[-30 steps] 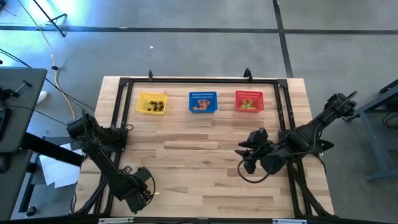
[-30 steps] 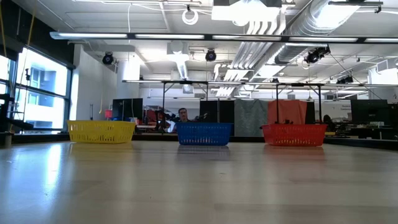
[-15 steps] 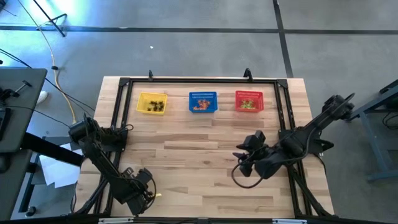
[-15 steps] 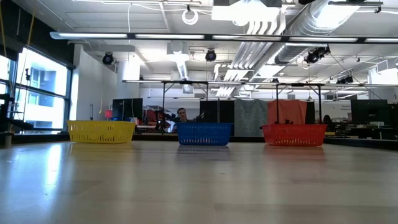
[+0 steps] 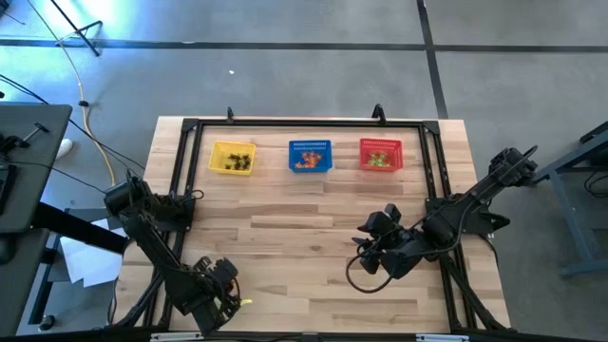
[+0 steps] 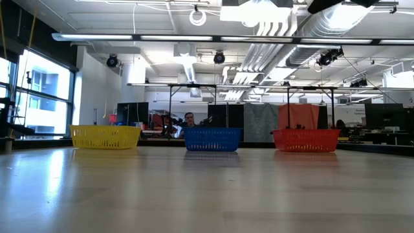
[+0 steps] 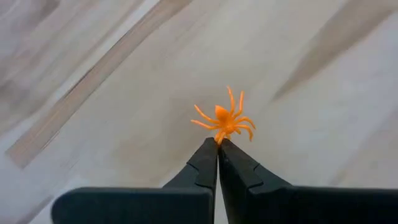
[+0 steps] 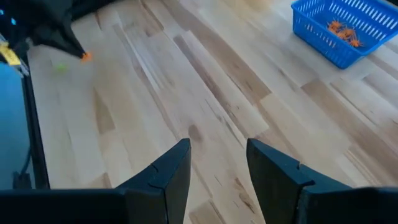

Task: Sort Halloween decoration
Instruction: Put the orange spider toy into the red basket, then put the green spider toy into the red basket

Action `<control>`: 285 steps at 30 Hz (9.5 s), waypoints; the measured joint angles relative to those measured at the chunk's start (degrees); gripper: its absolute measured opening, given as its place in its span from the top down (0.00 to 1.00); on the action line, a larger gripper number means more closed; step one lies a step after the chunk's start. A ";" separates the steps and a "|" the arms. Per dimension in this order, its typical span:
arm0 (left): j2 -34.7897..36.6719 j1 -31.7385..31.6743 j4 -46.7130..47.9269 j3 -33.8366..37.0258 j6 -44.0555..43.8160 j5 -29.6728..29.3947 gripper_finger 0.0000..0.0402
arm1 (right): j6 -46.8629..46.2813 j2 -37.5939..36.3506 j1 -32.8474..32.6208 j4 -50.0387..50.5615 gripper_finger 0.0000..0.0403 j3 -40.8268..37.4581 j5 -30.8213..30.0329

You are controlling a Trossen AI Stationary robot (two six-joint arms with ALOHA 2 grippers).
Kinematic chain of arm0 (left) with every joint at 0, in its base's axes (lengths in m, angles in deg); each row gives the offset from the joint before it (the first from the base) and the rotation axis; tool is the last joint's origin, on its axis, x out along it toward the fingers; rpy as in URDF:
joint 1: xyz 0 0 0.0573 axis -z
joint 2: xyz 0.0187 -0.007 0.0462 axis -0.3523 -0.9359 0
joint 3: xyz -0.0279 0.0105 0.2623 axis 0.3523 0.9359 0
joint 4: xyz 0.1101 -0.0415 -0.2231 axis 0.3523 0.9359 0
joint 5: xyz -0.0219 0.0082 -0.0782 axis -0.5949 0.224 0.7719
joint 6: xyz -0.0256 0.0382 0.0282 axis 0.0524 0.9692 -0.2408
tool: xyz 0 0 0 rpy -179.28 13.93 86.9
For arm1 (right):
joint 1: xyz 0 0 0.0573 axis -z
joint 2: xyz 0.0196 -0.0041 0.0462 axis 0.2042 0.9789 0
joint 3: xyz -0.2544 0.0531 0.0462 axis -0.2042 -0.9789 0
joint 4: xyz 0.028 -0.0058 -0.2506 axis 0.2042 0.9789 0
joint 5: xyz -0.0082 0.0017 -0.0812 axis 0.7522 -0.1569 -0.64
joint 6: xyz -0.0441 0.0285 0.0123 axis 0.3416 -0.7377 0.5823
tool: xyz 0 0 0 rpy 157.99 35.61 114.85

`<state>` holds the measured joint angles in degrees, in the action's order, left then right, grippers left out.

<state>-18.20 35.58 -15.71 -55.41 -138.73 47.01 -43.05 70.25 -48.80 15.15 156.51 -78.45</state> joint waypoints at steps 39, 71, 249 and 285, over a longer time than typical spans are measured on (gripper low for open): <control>0.34 -18.78 -23.52 -13.75 60.96 -31.35 1.00 | 19.14 16.11 5.53 -44.10 0.62 0.00 -3.67; 0.38 -20.29 -32.24 -13.71 70.93 -31.59 1.00 | 21.02 15.89 5.40 -44.48 0.92 0.02 -3.26; 3.39 -8.62 6.24 -22.65 41.64 -8.24 1.00 | 28.24 20.81 8.09 -54.06 0.58 0.07 16.45; 3.46 -21.00 1.79 -22.65 64.39 -7.85 1.00 | 44.62 20.94 13.25 -55.60 0.58 0.11 17.23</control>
<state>-14.74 14.58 -13.92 -78.05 -74.35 39.16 1.57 91.19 -35.55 -40.45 156.62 -61.22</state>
